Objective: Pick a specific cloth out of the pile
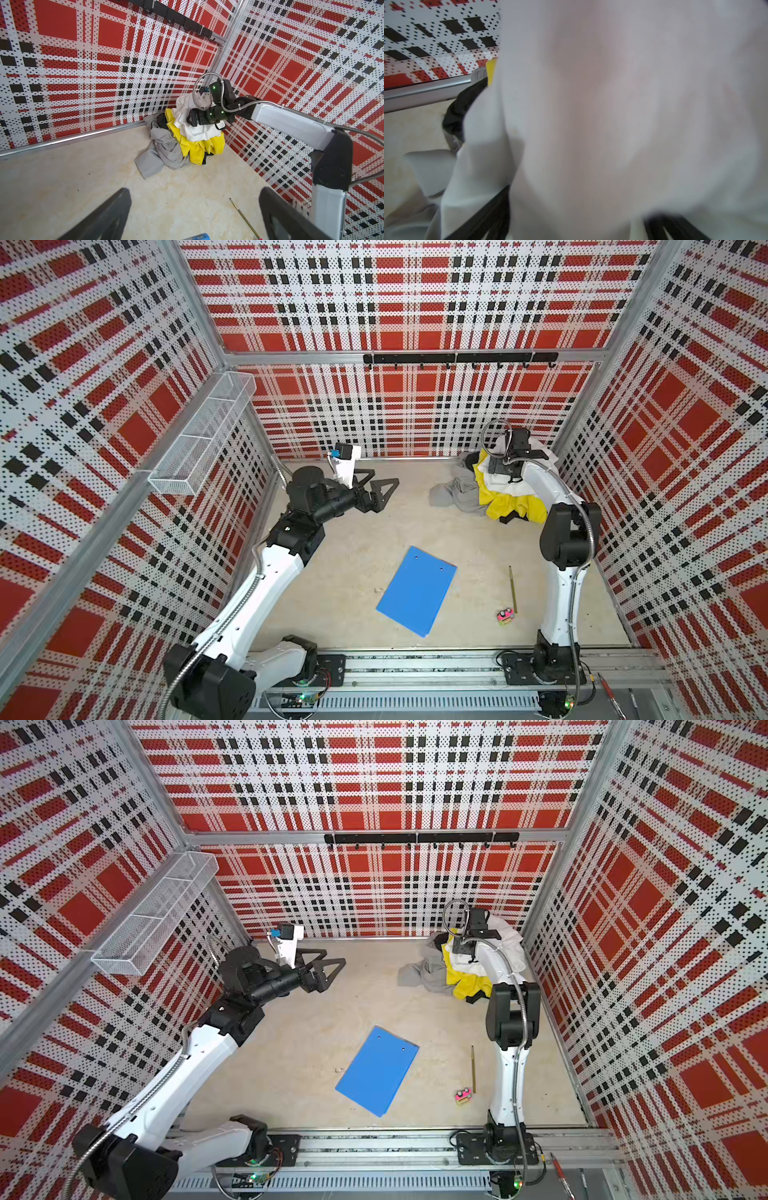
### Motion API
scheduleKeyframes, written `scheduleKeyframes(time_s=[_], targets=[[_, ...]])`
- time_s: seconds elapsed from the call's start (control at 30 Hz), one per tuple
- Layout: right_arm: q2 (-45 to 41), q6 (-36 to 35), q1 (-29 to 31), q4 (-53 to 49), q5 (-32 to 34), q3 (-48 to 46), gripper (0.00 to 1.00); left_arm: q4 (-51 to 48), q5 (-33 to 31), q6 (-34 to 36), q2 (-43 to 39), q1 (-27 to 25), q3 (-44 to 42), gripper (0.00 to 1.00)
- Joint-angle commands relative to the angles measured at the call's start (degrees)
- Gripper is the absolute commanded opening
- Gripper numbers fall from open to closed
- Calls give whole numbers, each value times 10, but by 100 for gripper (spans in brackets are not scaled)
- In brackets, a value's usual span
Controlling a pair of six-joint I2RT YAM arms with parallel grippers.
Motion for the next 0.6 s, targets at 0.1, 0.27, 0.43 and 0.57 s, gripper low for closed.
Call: scheduleKeyframes(time_s=[0.1,0.27,0.43,0.57], targets=[[-149,-2,26,36,3,-62,100,16,10,-5,-3,-3,-5,99],[-212,-17,65,95,-25,-148,95,17,11,-6,-4,-3,-3,99],[-205,-25,114,137,-70,-197,73,16,12,-2,-7,-2,-6,99],[-135,-8,129,135,-67,-188,63,16,13,0,-7,-2,-6,99]])
